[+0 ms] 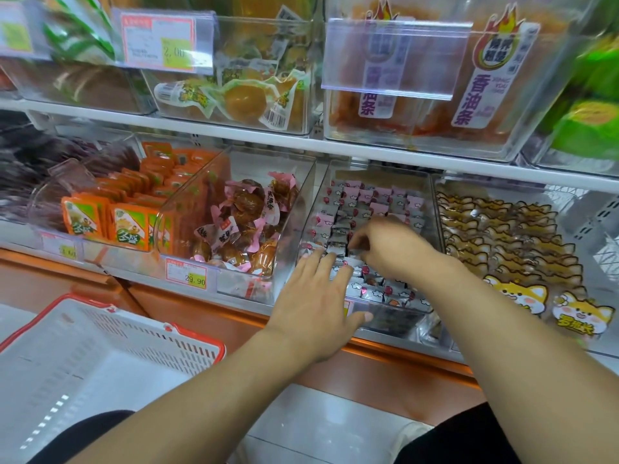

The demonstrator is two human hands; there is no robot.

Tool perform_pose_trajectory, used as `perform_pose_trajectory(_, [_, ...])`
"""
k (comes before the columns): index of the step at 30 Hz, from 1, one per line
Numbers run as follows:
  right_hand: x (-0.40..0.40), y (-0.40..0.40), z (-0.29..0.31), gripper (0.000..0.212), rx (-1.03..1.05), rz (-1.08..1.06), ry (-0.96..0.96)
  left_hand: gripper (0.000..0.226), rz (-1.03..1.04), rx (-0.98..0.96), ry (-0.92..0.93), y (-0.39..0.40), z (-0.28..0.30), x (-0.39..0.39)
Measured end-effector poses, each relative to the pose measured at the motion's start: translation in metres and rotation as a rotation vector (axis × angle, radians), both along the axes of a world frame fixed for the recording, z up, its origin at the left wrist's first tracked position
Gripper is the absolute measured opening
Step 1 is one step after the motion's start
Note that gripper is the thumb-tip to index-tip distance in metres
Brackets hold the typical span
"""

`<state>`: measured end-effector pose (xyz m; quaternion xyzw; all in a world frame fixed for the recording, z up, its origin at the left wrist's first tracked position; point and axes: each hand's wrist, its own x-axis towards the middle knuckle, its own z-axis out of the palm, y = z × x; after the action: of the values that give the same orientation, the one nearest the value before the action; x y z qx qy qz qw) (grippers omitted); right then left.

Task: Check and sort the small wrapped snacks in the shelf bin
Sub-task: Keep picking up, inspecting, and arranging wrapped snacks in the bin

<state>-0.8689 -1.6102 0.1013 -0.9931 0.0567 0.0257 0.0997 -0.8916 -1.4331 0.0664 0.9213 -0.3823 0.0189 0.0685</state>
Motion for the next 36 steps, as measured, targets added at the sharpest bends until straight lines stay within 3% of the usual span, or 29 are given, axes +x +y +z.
perform_pose_trajectory(15, [-0.001, -0.011, 0.014, 0.012, 0.209, -0.086, 0.018, 0.086, 0.012, -0.033, 0.007, -0.002, -0.001, 0.003])
perform_pose_trajectory(25, [-0.008, 0.002, 0.009, 0.005, 0.051, -0.066, 0.009, 0.089, 0.023, 0.032, -0.004, -0.006, 0.0, 0.004])
perform_pose_trajectory(27, [-0.01, 0.004, 0.01, 0.007, 0.091, -0.119, -0.079, 0.09, 0.028, 0.042, -0.006, -0.006, 0.0, 0.004])
perform_pose_trajectory(32, [-0.012, -0.007, 0.021, 0.019, 0.299, -0.299, -0.541, 0.091, 0.034, 0.055, -0.007, -0.007, -0.002, 0.004])
perform_pose_trajectory(36, [-0.014, -0.013, 0.021, 0.009, 0.315, -0.22, -0.604, 0.092, 0.033, 0.057, 0.0, -0.007, -0.003, 0.005])
